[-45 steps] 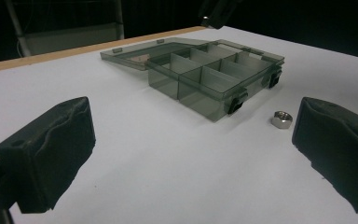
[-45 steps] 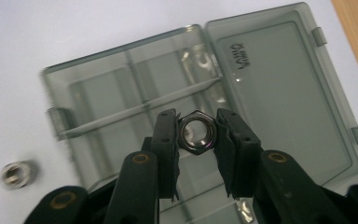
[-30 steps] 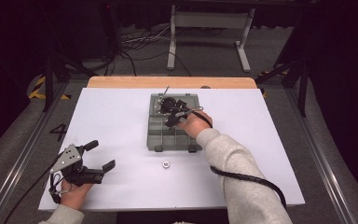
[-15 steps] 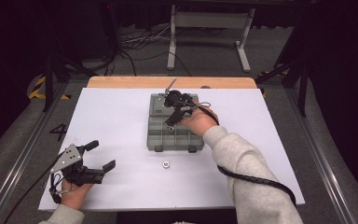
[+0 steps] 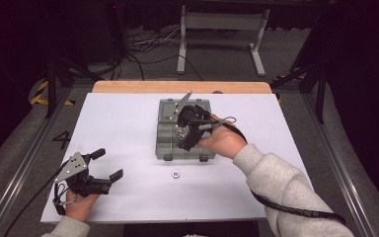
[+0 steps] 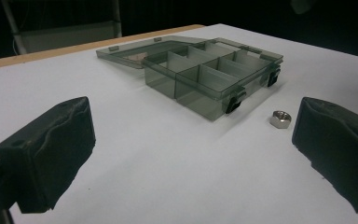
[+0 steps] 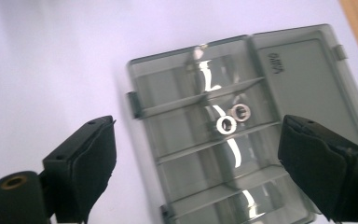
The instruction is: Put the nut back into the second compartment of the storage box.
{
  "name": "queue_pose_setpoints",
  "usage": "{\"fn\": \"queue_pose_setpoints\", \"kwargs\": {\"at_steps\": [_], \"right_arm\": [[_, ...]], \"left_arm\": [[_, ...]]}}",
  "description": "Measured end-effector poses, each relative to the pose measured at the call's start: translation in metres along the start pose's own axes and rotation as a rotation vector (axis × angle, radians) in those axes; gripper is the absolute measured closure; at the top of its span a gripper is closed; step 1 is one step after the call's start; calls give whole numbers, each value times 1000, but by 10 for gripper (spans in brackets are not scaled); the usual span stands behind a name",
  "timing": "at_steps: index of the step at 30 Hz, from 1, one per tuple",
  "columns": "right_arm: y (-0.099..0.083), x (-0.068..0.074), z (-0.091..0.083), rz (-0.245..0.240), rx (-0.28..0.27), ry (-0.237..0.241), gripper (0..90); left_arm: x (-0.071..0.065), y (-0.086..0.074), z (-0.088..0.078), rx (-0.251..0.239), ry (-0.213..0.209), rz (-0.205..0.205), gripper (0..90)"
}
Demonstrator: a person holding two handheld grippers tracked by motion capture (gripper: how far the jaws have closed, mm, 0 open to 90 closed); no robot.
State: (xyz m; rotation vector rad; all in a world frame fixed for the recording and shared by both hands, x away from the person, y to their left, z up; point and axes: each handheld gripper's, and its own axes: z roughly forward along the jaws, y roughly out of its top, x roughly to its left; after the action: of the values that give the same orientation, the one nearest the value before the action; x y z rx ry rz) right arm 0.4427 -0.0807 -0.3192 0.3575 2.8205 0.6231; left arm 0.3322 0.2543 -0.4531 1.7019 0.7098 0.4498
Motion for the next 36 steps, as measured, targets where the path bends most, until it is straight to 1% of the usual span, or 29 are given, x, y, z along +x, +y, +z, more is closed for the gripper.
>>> {"fn": "queue_pose_setpoints", "kwargs": {"at_steps": [1, 3, 5, 7, 10, 12, 14, 16, 17, 19, 20, 22, 23, 25, 27, 28, 29, 30, 31, 33, 35, 36], "right_arm": [[-1, 5, -1, -16, 7, 11, 119], [-4, 14, 1, -36, 4, 22, 119], [-7, 24, 4, -44, 12, 44, 126], [-11, 31, 10, -49, 30, 66, 138], [-16, 39, 23, -55, 49, 86, 149], [-19, 46, 35, -61, 69, 110, 167], [-21, 51, 44, -74, 88, 115, 178], [-23, 56, 55, -74, 105, 137, 207], [-24, 58, 60, -82, 112, 140, 220], [-25, 61, 68, -80, 121, 151, 249], [-25, 62, 72, -92, 131, 154, 259], [-26, 65, 79, -97, 150, 161, 299], [-26, 65, 83, -104, 148, 164, 320], [-26, 66, 87, -111, 155, 170, 378], [-25, 65, 90, -100, 162, 175, 411], [-25, 65, 90, -100, 162, 175, 411], [-25, 65, 92, -94, 160, 177, 448], [-25, 63, 94, -97, 169, 179, 506], [-25, 63, 94, -97, 169, 179, 506], [-25, 63, 96, -93, 174, 191, 592], [-24, 62, 96, -92, 178, 202, 656], [-24, 63, 96, -91, 175, 200, 669]], "left_arm": [[0, 0, 0, 0, 0, 1, 1], [0, 0, 0, 3, 0, 2, 1], [0, 0, 0, 5, 2, 3, 1], [0, 0, 0, 5, 2, 2, 1], [0, 0, 0, 5, 1, 3, 1], [0, 0, 1, 3, 4, 4, 1], [0, 0, 1, 4, 3, 3, 1], [0, 0, 0, 5, 5, 5, 1], [0, 0, 0, 5, 6, 4, 1], [0, 0, 0, 7, 2, 0, 1], [0, 0, 0, 7, 2, 1, 1], [0, 0, 0, 3, 3, 0, 1], [0, 0, 0, 4, 3, 0, 1], [0, 0, 0, 3, 3, 0, 1], [0, 0, 0, 3, 3, 0, 1], [0, 0, 0, 3, 3, 0, 1], [0, 0, 0, 2, 4, 2, 1], [0, 0, 0, 2, 3, 2, 1], [0, 0, 0, 1, 3, 2, 1], [0, -1, 0, 1, 4, -1, 1], [0, 0, 0, 3, 3, 0, 1], [0, 0, 0, 2, 3, 0, 1]]}}
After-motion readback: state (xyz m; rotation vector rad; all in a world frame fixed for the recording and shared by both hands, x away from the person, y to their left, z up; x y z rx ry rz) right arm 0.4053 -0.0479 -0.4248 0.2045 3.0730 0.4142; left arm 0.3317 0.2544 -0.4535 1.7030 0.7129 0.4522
